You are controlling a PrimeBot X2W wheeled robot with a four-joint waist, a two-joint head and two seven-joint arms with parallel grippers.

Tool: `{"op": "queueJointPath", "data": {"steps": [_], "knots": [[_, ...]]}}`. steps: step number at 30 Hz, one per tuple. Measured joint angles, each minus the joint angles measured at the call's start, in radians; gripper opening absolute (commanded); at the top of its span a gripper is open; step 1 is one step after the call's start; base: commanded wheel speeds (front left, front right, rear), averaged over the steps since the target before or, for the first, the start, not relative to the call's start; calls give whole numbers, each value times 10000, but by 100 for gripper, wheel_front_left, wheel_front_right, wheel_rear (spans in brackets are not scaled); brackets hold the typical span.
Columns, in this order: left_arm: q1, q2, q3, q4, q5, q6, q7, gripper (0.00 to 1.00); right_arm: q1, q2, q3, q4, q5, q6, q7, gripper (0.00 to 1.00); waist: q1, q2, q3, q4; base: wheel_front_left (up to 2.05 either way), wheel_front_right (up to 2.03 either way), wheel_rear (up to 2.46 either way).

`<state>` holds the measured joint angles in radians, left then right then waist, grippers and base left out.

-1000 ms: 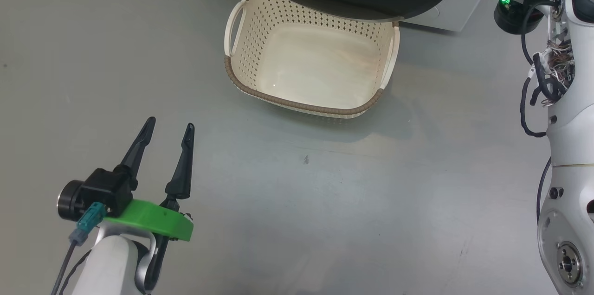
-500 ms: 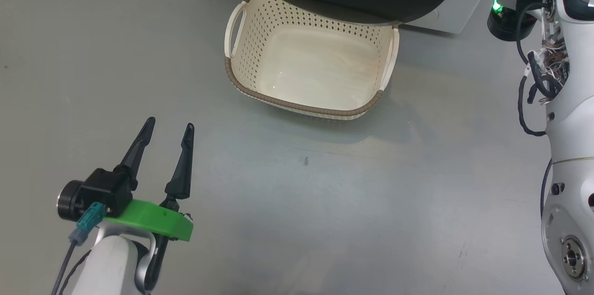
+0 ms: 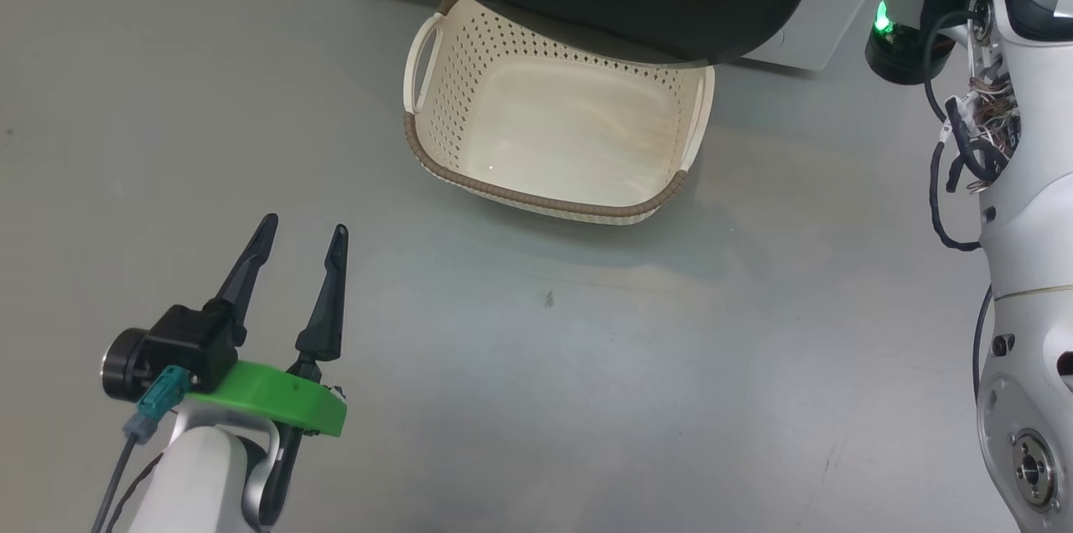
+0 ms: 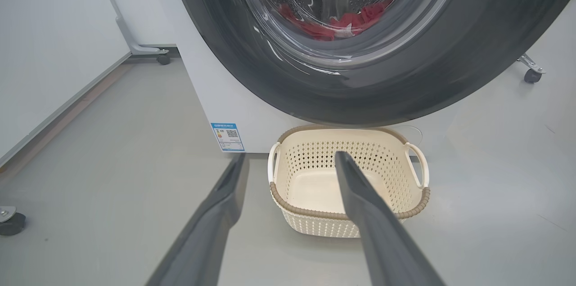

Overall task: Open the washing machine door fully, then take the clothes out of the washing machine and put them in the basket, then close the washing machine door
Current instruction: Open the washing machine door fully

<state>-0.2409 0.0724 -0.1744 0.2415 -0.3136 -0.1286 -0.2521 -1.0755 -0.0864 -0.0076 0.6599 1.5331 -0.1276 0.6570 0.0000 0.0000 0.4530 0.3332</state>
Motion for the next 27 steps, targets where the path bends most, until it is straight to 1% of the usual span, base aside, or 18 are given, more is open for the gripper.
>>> {"op": "queueJointPath", "data": {"steps": [13, 21, 27], "knots": [[14, 2, 29, 109, 90, 0, 0, 100, 664, 65, 443, 155, 180, 0, 466, 0, 0, 0, -503, -52, 0, 0, 0], [69, 0, 94, 174, 263, 0, 0, 100, 1197, 71, 775, 140, 554, 0, 754, 0, 0, 0, -820, -75, 0, 0, 0], [291, 0, 134, 201, 337, 0, 0, 100, 1595, 84, 1302, -86, 1055, 0, 1055, 0, 0, 0, -1072, -130, 0, 0, 0]]}}
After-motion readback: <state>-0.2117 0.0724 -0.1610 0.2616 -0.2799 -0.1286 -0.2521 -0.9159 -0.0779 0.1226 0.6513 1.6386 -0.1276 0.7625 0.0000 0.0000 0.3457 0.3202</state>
